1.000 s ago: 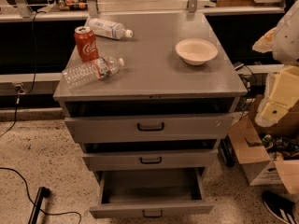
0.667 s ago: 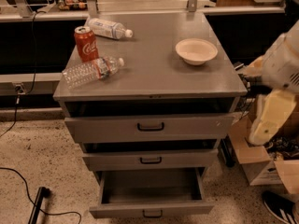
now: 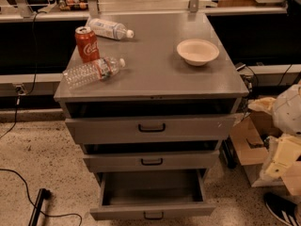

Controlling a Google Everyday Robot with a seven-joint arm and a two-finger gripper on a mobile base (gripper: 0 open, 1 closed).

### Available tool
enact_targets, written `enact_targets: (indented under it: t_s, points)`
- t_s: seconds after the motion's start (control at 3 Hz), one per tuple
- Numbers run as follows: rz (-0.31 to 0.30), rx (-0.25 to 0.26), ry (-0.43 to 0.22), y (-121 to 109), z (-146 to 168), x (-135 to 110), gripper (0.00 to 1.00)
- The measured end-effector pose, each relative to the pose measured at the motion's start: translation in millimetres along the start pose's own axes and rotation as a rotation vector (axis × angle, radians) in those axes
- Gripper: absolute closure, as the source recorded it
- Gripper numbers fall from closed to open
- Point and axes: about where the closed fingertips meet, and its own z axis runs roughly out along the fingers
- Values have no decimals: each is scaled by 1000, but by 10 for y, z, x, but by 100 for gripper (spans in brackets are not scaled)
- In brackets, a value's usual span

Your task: Close bottom drawer

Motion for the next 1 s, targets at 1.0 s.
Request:
enact_targets:
  t_s: [1.0]
  points:
    - [5,216,-172,4,70,135,0]
